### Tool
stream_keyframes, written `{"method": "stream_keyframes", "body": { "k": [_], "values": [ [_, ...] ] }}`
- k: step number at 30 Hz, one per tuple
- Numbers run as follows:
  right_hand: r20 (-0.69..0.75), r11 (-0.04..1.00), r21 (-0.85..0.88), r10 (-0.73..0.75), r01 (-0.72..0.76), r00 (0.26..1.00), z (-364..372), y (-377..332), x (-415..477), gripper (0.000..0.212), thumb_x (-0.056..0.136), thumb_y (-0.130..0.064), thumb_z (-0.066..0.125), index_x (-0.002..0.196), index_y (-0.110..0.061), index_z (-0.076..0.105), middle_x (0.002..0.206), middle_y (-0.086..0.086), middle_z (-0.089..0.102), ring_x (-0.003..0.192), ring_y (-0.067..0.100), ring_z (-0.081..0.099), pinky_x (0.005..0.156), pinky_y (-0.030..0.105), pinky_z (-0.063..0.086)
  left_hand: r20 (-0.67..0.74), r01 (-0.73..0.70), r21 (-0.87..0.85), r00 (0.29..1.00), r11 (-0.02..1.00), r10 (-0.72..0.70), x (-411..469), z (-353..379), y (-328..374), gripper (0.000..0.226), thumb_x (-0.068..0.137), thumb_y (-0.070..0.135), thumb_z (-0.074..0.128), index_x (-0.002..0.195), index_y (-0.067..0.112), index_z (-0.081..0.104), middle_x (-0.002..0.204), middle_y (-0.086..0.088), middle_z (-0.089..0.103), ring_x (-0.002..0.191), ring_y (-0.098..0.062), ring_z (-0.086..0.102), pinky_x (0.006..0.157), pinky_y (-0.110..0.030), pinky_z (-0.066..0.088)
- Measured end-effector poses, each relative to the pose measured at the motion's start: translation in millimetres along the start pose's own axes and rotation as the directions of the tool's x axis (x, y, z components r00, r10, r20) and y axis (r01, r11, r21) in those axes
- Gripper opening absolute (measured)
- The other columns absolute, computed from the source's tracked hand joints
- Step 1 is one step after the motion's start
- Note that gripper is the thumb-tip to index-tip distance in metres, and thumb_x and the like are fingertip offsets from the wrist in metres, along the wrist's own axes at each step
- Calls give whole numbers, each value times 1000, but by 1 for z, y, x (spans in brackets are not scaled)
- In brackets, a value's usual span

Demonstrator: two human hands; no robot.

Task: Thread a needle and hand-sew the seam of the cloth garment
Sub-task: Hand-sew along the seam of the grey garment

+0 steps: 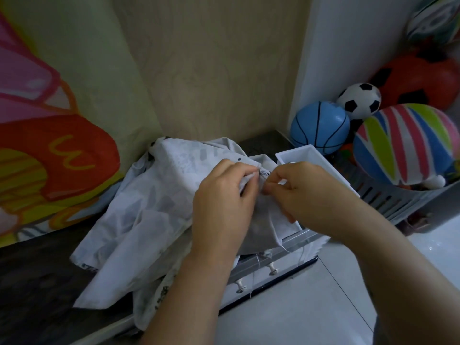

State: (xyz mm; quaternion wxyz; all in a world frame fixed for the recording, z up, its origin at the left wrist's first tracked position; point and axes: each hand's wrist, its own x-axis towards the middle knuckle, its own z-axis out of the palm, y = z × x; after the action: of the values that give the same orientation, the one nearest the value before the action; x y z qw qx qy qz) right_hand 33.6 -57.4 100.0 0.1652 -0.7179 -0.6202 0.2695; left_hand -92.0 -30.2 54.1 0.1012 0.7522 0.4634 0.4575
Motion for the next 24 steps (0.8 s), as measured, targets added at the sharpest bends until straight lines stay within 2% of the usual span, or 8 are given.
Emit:
{"method": "stream_keyframes", "body": {
  "k": [3,5,9,11,14,17,21,24],
  "values": [
    [-62,999,22,-38,39,997,3,4,3,25,99,-33,41,78,-30,54,70,-7,51,65,10,52,58,21,46,-34,-58,12,998,998,58,-2,2,2,24,89,29,54,91,14,73,86,4,66,77,-4,59,68,-6,43],
    [-106,992,101,-60,71,993,4,6,6,25,98,-30,43,76,-25,54,63,-5,53,59,8,54,52,20,40,-45,-63,-21,997,998,62,-3,4,6,20,89,25,57,91,14,73,86,5,65,78,-3,58,72,-7,44],
    [-148,954,268,-92,130,985,4,8,5,15,94,-34,52,81,-28,53,49,-4,58,38,-5,48,50,17,32,-8,203,-269,977,941,-213,0,4,9,12,90,16,63,84,24,70,84,15,66,80,2,60,73,-5,42],
    [-132,925,337,-141,178,981,0,9,2,11,91,-32,57,83,-25,55,50,-8,62,40,-4,49,52,17,35,73,381,-415,919,826,-387,2,3,6,16,90,17,64,79,29,68,76,19,68,77,3,62,69,-7,44],
    [-137,871,413,-229,265,964,-10,11,-1,6,85,-24,63,80,-20,61,62,-9,68,53,-3,59,57,16,48,108,464,-516,869,720,-482,5,2,3,19,90,19,64,75,30,69,71,19,69,74,4,62,68,-8,45],
    [-193,833,453,-257,318,947,-9,14,2,2,81,-18,67,80,-18,65,72,-5,71,69,3,67,73,18,55,128,453,-556,875,697,-467,5,2,7,19,90,16,64,76,28,69,74,16,71,77,3,64,70,-10,46],
    [-279,867,374,-234,329,932,2,16,7,7,78,-26,69,81,-22,64,73,-4,69,70,10,66,72,27,56,206,450,-601,886,660,-416,3,4,12,16,91,14,62,81,23,71,79,12,73,81,-1,66,73,-11,48],
    [-320,834,478,-126,275,939,-7,20,9,20,77,-44,64,79,-24,66,77,3,69,66,20,61,66,31,54,215,442,-623,890,645,-402,4,3,10,17,90,13,62,80,25,70,77,15,72,79,2,65,71,-9,47]
  ]
}}
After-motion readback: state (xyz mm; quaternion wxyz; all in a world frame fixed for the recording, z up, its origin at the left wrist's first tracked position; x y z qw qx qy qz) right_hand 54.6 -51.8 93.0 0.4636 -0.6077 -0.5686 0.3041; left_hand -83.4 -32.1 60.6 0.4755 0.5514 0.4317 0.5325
